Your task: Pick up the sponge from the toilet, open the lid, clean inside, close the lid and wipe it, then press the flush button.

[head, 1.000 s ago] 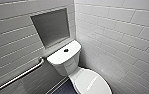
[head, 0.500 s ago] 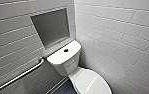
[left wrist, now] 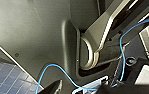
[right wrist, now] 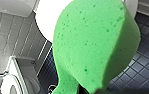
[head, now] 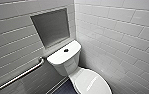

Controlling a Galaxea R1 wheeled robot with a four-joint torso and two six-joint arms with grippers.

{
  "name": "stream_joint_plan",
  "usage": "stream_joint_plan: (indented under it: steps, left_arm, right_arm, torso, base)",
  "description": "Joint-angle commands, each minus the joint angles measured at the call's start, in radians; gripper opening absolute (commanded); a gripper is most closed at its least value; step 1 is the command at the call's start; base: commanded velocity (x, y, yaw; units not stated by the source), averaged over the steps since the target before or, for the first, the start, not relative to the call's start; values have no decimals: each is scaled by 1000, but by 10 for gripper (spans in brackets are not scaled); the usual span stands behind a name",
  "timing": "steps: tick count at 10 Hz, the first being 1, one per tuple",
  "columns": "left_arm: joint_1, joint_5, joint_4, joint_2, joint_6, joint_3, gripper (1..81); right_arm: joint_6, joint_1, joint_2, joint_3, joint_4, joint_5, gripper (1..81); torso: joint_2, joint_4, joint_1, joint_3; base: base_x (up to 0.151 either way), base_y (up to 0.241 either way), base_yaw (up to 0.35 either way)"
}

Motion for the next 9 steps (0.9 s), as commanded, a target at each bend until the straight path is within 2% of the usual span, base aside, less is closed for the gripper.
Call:
stream_joint_plan:
  steps: [1, 4, 6, 9]
  left_arm:
    - [3, 105, 4, 16, 10, -22, 811]
    - [35, 105, 13, 63, 10, -83, 811]
    - [49, 101, 11, 99, 12, -153, 811]
    - [49, 105, 13, 116, 12, -172, 811]
  right_arm:
    - [22, 369, 104, -143, 103, -363, 10]
    - [38, 487, 272, -292, 103, -466, 10]
    - [39, 539, 379, -358, 103, -466, 10]
    - [39, 584, 513, -440, 103, -466, 10]
  torso:
    - [0, 0, 0, 0]
    - [0, 0, 0, 0]
    - [0, 0, 0, 0]
    - [0, 0, 0, 0]
  base:
    - [0, 0, 0]
    - [0, 0, 0]
    - [0, 0, 0]
    - [0, 0, 0]
